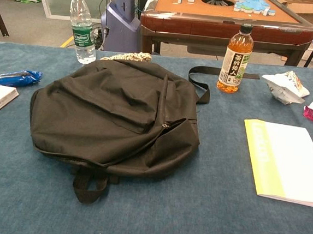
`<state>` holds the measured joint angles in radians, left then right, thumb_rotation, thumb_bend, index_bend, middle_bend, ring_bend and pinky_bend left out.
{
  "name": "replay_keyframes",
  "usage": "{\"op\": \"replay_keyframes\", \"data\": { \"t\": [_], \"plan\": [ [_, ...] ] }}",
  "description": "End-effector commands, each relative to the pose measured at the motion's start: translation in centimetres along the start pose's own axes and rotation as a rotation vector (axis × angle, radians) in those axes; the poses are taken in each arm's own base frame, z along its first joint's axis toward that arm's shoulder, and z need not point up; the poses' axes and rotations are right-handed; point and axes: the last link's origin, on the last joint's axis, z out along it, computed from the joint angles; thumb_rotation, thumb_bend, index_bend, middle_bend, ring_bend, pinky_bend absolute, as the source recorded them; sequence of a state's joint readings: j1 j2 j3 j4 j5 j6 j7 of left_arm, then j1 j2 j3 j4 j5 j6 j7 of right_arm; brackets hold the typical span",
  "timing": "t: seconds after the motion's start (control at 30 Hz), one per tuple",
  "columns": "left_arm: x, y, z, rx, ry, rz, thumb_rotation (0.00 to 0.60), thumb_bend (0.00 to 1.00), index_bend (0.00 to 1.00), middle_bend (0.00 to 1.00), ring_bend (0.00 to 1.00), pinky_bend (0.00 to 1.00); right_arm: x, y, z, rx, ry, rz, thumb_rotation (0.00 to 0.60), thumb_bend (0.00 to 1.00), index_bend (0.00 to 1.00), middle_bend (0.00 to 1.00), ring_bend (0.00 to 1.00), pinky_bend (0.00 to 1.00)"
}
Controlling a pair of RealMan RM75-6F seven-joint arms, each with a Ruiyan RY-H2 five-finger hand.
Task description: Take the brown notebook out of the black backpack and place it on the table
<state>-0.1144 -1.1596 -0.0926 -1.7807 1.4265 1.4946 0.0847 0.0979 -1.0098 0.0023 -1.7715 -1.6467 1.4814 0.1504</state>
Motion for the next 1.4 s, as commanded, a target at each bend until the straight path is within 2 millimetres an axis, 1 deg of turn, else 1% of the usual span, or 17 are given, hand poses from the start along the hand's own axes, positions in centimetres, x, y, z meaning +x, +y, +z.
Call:
{"op": "replay_keyframes", "data": {
  "t": [0.03, 0.33, 0.5, 0.6, 0.87, 1.07, 1.23, 1.3, 1.4],
  "plan": [
    [-0.1, 0.1, 0.0, 0.000, -0.006, -0.001, 0.600, 0.33, 0.35, 0.32, 0.25, 0.20, -0.2, 0.1, 0.1, -0.002, -0.011, 0.002, 0.600, 0.38, 0.07, 0.14, 0.04, 0.32],
    [0.1, 0.4, 0.0, -0.002, 0.000, 0.005, 0.600, 0.33, 0.35, 0.32, 0.25, 0.20, -0.2, -0.1, 0.4, 0.030, -0.026, 0.011, 0.600, 0.38, 0.07, 0.14, 0.04, 0.32],
    [0.1, 0.5, -0.1, 0.001, 0.003, 0.004, 0.600, 0.33, 0.35, 0.32, 0.25, 0.20, -0.3, -1.1, 1.1, 0.087, -0.054, 0.020, 0.600, 0.38, 0.07, 0.14, 0.04, 0.32],
    [0.2, 0.5, -0.1, 0.000, 0.004, 0.006, 0.600, 0.33, 0.35, 0.32, 0.25, 0.20, -0.6, -2.2, 1.9, 0.142, -0.096, 0.015, 0.600, 0.38, 0.07, 0.14, 0.04, 0.32],
    [0.4, 0.6, -0.1, 0.000, 0.004, 0.005, 0.600, 0.33, 0.35, 0.32, 0.25, 0.20, -1.9, -6.5, 5.1, 0.334, -0.236, -0.029, 0.600, 0.37, 0.07, 0.14, 0.04, 0.32],
    [0.8, 0.6, -0.4, 0.001, 0.014, 0.007, 0.600, 0.33, 0.35, 0.32, 0.25, 0.20, -3.6, -10.0, 7.9, 0.452, -0.317, -0.066, 0.600, 0.24, 0.07, 0.14, 0.04, 0.32],
    [1.1, 0.8, -0.5, 0.000, 0.031, -0.002, 0.600, 0.33, 0.35, 0.32, 0.25, 0.20, -5.5, -12.9, 10.5, 0.526, -0.372, -0.084, 0.600, 0.17, 0.07, 0.14, 0.04, 0.32],
    [1.2, 0.8, -0.7, -0.001, 0.036, -0.002, 0.600, 0.33, 0.35, 0.32, 0.25, 0.20, -6.1, -13.8, 11.2, 0.550, -0.383, -0.090, 0.600, 0.16, 0.10, 0.14, 0.04, 0.32],
    [1.3, 0.8, -0.7, 0.000, 0.038, -0.001, 0.600, 0.33, 0.35, 0.32, 0.25, 0.20, -6.5, -14.5, 11.7, 0.565, -0.388, -0.093, 0.600, 0.18, 0.20, 0.16, 0.04, 0.32]
  ]
}}
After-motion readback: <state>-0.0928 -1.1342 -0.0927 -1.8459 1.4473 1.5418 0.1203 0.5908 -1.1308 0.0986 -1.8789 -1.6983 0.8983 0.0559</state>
